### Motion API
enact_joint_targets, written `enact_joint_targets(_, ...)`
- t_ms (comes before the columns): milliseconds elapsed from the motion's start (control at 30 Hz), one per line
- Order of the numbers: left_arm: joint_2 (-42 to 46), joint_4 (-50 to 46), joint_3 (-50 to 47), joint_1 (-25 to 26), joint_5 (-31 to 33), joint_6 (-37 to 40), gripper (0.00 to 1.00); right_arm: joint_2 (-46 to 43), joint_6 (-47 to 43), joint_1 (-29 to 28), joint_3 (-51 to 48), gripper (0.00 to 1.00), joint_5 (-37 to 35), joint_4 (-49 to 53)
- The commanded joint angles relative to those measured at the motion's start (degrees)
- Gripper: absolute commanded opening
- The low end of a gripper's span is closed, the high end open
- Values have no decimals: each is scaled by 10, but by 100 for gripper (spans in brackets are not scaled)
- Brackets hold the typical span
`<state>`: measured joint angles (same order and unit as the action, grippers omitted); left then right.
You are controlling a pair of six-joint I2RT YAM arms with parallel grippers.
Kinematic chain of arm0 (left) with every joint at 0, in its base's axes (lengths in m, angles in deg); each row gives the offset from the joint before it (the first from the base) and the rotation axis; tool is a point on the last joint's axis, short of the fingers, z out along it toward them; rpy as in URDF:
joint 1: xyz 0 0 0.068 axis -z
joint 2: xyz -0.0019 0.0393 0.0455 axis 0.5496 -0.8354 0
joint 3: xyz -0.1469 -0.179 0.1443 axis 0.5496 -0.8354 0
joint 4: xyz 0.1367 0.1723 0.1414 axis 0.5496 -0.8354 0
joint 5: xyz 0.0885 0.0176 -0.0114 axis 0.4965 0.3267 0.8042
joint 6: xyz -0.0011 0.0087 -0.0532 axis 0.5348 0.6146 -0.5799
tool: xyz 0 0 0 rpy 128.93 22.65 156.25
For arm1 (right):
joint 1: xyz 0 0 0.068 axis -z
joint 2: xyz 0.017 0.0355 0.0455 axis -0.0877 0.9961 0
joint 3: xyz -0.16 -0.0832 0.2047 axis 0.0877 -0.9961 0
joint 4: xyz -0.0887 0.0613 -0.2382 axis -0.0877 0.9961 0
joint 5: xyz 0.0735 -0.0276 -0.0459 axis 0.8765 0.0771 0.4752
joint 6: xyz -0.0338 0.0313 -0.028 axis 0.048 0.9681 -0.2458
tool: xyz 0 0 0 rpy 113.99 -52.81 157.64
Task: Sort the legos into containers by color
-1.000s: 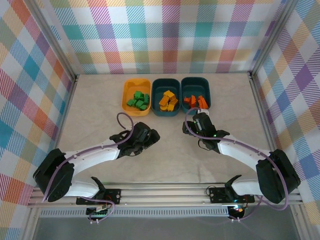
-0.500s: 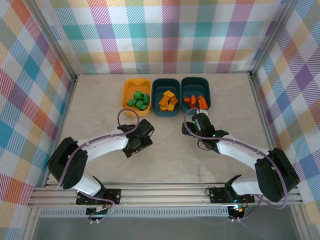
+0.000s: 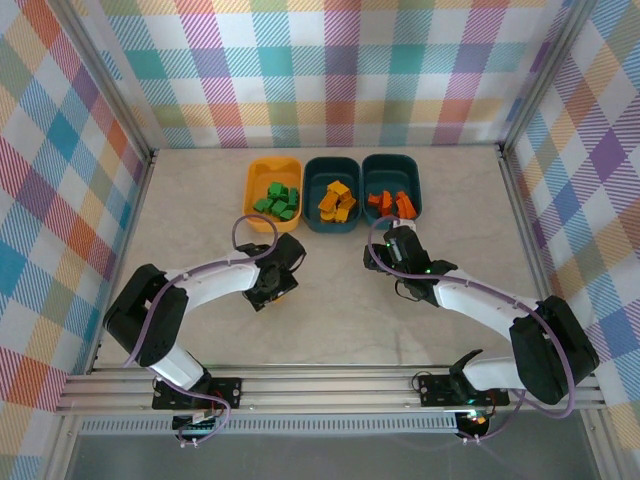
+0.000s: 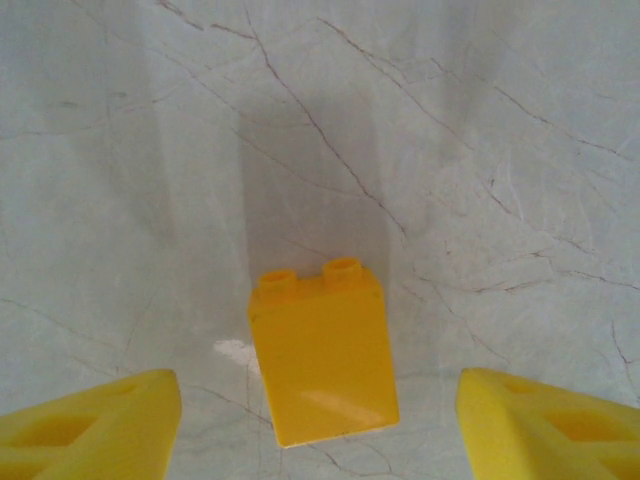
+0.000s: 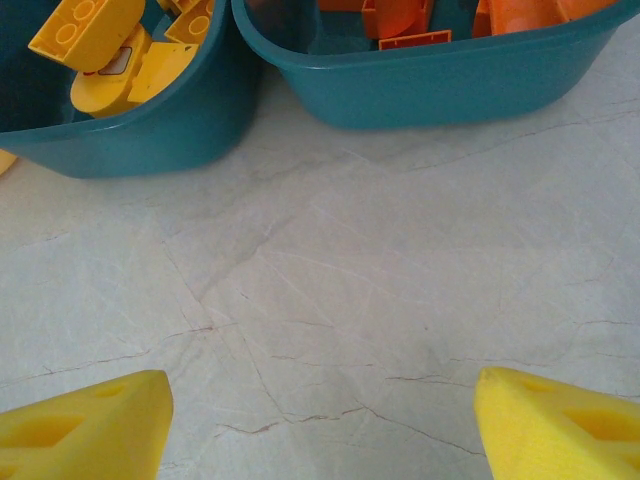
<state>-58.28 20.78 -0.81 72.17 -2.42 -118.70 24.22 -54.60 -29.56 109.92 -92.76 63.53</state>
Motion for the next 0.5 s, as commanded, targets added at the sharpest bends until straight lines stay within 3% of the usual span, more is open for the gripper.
enact_joint_targets(0,-25,19,5,-5,-18,12,68,-7,3,-4,8,79,4,-3)
enact_joint_targets(167,-45,24,14,-5,-26,17,64,-3,3,-4,10,79,4,-2)
enact_joint_targets(400,-35,25,10,-6,-17,21,42,-3,2,-4,10,78,4,-3)
enact_joint_targets(467,-30,24,11,-6,-15,24,41,-3,2,-4,10,78,4,-3)
